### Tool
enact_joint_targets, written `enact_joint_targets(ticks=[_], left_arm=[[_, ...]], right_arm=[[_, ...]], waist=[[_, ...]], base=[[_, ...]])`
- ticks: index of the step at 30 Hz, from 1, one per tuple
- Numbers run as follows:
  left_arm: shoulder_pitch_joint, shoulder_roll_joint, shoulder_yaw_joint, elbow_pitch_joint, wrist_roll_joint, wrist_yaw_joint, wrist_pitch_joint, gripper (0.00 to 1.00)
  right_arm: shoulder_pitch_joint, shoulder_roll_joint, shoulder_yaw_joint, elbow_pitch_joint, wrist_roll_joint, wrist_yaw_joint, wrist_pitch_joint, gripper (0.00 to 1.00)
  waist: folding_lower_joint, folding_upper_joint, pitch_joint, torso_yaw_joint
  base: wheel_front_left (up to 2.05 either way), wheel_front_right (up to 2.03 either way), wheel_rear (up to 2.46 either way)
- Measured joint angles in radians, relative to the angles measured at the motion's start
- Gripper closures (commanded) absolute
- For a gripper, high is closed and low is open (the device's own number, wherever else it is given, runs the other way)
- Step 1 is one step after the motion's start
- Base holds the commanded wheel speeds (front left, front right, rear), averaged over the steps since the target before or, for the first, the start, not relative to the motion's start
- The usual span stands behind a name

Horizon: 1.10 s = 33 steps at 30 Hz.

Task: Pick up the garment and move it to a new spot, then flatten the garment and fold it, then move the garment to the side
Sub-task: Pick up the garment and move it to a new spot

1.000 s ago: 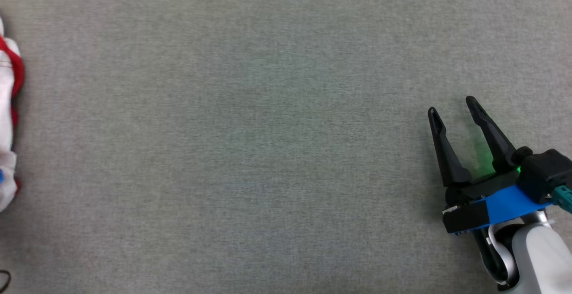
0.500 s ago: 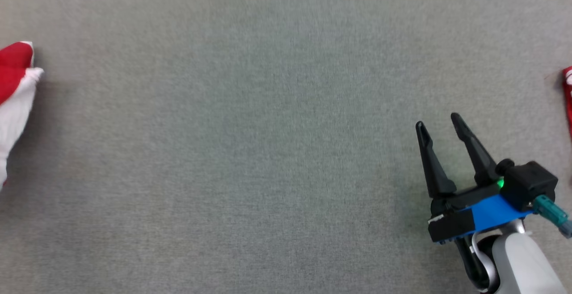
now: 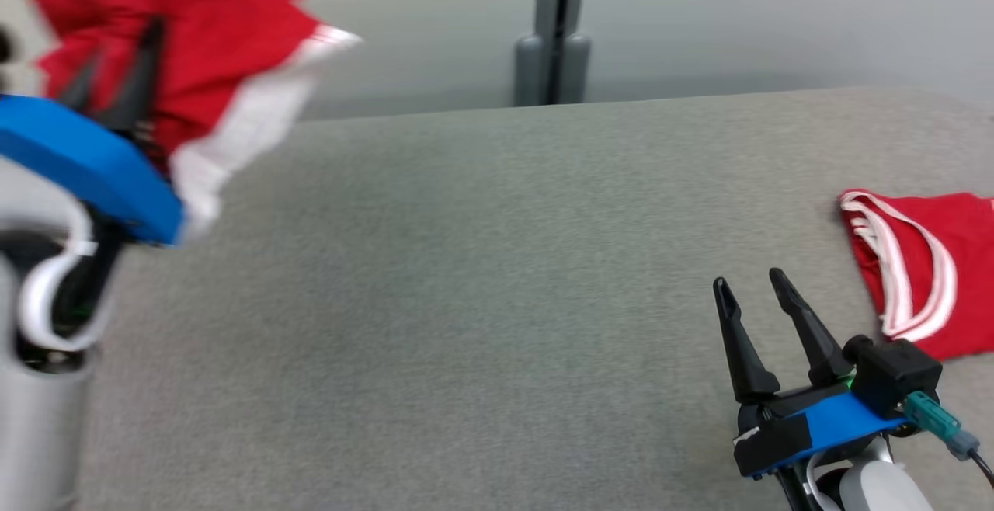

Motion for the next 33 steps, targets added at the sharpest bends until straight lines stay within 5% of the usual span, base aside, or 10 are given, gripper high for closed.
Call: enact_joint_targets(ticks=[7,15,20,21,22,33], left_arm=[[-0.001,-0.138,-0.196,0.021,0.016,-0.043,0.003,1.0],[0.035,-0.275,-0.36,0.301,0.087,-0.066,-0.136,1.0],[0.036,-0.311,-0.426,0.492,0.155,-0.072,-0.263,1.0],[0.036,-0.315,-0.438,0.522,0.165,-0.074,-0.289,0.23],[0.035,-0.319,-0.446,0.551,0.172,-0.076,-0.312,0.0],[0.062,-0.324,-0.422,0.56,0.137,-0.085,-0.58,0.0]], right_arm=[[0.018,0.005,-0.01,-0.016,0.001,0.0,0.009,0.0],[0.001,0.012,0.001,-0.029,0.001,0.0,0.013,0.0],[-0.007,0.013,-0.001,-0.023,0.008,0.0,0.005,0.0],[-0.007,0.013,-0.002,-0.021,0.008,0.0,0.002,0.0],[-0.007,0.013,-0.002,-0.019,0.008,0.0,0.002,0.0],[-0.003,0.006,-0.012,-0.019,0.006,0.0,0.008,0.0]], waist=[[0.0,0.0,-0.01,-0.109],[0.0003,0.0,0.049,-0.232],[0.0003,0.0,0.074,-0.265],[0.0003,0.0,0.075,-0.266],[0.0003,0.0,0.075,-0.265],[0.0003,0.0,0.015,-0.15]], base=[[0.0,0.0,0.0],[0.0,0.0,0.0],[0.0,0.0,0.0],[0.0,0.0,0.0],[0.0,0.0,0.0],[0.0,0.0,0.0]])
